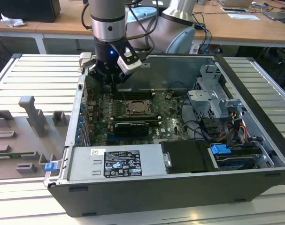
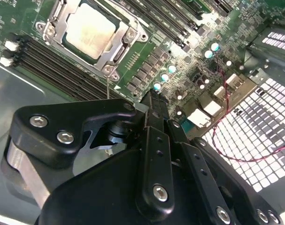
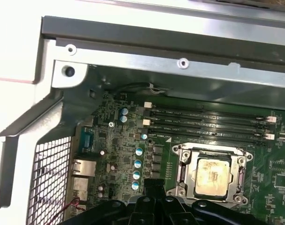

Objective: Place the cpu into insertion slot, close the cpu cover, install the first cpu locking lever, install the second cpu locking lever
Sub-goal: 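Install the first cpu locking lever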

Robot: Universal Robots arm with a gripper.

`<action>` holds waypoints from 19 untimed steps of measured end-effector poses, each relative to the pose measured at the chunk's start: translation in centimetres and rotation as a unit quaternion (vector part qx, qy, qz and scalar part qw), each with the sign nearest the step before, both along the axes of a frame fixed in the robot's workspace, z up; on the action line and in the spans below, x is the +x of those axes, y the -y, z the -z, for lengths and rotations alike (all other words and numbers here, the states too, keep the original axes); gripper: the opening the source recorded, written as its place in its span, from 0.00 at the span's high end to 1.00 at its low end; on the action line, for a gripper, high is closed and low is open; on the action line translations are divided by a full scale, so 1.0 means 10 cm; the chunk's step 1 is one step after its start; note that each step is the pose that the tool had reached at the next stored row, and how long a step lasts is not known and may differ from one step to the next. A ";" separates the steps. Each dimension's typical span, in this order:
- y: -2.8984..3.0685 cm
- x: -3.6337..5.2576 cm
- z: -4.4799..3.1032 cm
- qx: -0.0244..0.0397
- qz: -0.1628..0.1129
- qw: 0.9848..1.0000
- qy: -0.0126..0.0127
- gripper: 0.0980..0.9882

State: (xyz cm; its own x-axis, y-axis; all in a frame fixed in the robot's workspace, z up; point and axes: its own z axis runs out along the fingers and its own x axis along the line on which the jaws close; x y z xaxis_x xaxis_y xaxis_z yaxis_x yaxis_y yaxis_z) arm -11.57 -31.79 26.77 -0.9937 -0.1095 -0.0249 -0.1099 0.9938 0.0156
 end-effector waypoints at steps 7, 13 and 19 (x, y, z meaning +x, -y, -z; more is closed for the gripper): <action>-0.099 -0.006 0.066 0.002 0.000 1.000 0.000 0.99; -0.251 0.057 0.091 0.002 0.000 1.000 0.000 0.99; -0.326 0.158 0.106 0.002 0.000 1.000 0.000 0.99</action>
State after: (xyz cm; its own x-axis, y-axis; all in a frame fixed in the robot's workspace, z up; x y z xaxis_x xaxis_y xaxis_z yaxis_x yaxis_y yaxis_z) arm -9.99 -28.53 25.72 -0.9937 -0.1095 -0.0252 -0.1100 0.9937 0.0196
